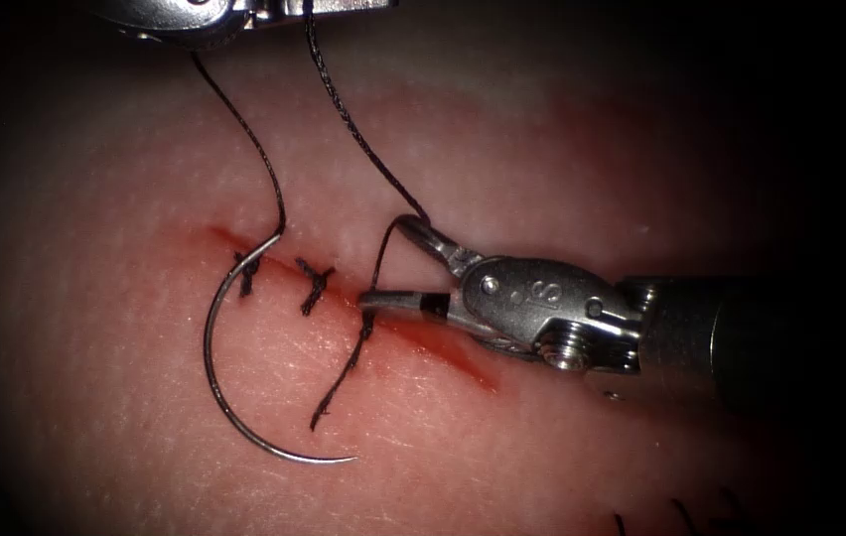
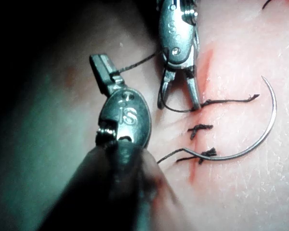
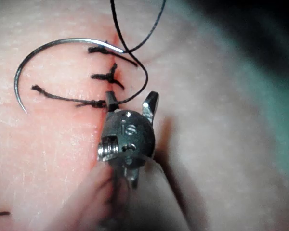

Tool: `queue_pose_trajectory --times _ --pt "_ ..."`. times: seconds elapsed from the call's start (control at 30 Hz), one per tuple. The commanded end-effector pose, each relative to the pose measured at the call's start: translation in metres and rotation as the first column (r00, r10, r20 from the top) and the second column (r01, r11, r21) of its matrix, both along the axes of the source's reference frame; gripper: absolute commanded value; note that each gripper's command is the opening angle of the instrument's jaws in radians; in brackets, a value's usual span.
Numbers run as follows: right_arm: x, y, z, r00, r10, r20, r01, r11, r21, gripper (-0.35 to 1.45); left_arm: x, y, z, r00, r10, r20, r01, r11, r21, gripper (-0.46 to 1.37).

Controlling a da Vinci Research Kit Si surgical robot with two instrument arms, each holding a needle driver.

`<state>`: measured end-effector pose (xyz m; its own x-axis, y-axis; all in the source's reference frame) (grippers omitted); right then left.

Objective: Wound Closure
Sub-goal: Cut the suture with the right gripper

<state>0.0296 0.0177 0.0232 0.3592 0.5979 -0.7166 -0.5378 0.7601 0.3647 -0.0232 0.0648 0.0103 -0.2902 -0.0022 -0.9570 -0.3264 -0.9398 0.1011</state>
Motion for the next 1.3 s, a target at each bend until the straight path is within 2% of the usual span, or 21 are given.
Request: queue_pose_trajectory --times 0.03,0.23,0.4,0.47,0.67,1.1,1.3 --pt "0.0000 -0.0001 -0.0001 1.000 -0.003 -0.002 0.003 1.000 0.002 0.97 0.0000 0.0002 -0.0001 1.000 -0.002 0.002 0.002 1.000 0.001 -0.35" --pt "-0.0001 -0.0003 -0.0003 1.000 0.013 -0.013 -0.013 1.000 0.002 0.98 0.0004 0.0009 -0.0009 1.000 -0.009 0.012 0.009 1.000 0.013 -0.35" --pt "0.0000 -0.0005 -0.0003 0.995 0.084 -0.046 -0.083 0.996 0.019 0.97 0.0010 0.0020 -0.0023 1.000 -0.021 0.018 0.020 1.000 0.014 -0.35" --pt "0.0002 -0.0006 -0.0003 0.985 0.147 -0.093 -0.144 0.989 0.041 0.97 0.0013 0.0027 -0.0031 1.000 -0.020 0.021 0.019 1.000 0.015 -0.35" --pt "0.0008 -0.0005 -0.0001 0.957 0.238 -0.168 -0.227 0.970 0.081 0.97 0.0018 0.0036 -0.0044 1.000 -0.016 0.020 0.016 1.000 0.009 -0.35" --pt "0.0036 -0.0007 0.0027 0.945 0.288 -0.154 -0.279 0.957 0.077 0.98 0.0022 0.0046 -0.0060 1.000 -0.008 0.017 0.008 1.000 0.016 -0.35" --pt "0.0043 -0.0004 0.0029 0.944 0.294 -0.150 -0.286 0.955 0.076 0.99 0.0023 0.0049 -0.0067 1.000 -0.005 0.015 0.005 1.000 0.017 -0.35"
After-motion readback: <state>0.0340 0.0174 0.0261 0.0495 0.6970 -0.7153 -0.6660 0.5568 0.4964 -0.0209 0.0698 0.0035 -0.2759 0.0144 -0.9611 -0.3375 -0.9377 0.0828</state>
